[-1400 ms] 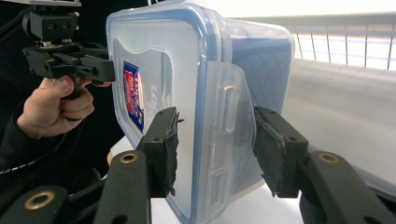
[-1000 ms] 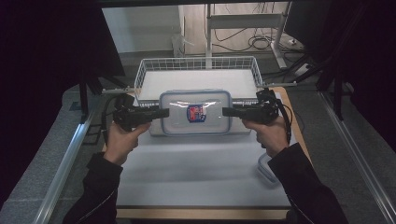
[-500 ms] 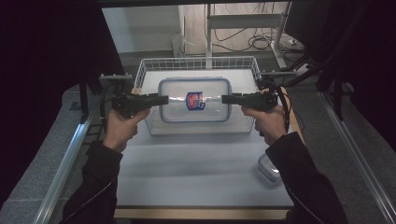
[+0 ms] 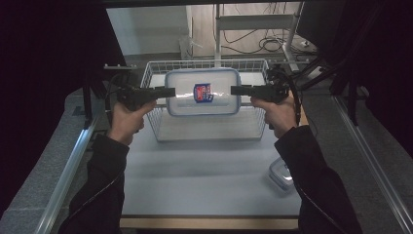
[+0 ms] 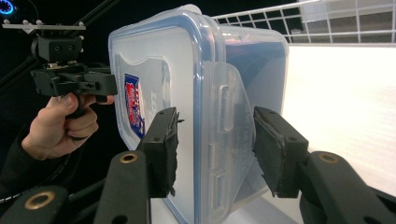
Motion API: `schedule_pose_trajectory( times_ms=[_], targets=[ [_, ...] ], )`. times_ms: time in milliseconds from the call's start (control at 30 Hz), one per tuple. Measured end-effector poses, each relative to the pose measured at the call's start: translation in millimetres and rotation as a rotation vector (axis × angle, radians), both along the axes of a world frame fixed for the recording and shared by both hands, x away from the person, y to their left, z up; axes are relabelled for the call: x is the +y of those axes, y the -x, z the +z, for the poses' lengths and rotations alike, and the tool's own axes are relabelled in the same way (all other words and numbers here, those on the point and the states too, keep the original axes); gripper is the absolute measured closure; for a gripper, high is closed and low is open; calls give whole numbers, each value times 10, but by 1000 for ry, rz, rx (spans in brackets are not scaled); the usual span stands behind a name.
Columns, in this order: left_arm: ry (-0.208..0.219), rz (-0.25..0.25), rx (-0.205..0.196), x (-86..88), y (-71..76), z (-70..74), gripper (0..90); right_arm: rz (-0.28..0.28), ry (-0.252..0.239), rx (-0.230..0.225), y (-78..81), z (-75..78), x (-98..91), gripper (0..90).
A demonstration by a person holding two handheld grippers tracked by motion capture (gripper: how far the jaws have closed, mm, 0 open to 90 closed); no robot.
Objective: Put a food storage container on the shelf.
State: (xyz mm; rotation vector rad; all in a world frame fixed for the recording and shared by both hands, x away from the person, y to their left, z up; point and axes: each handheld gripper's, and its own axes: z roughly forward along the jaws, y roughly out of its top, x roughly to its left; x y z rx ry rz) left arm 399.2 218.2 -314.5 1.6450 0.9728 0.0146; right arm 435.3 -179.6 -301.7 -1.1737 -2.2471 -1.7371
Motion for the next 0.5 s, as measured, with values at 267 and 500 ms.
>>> schedule_pose_trajectory(
  times_ms=[267,500],
  targets=[
    [5,11,-1,-34,-147,87,536,-10,-21,17,-129,35,-34,516],
    [8,20,7,-52,-249,106,536,-20,-33,30,-233,36,-54,515]
  ],
)
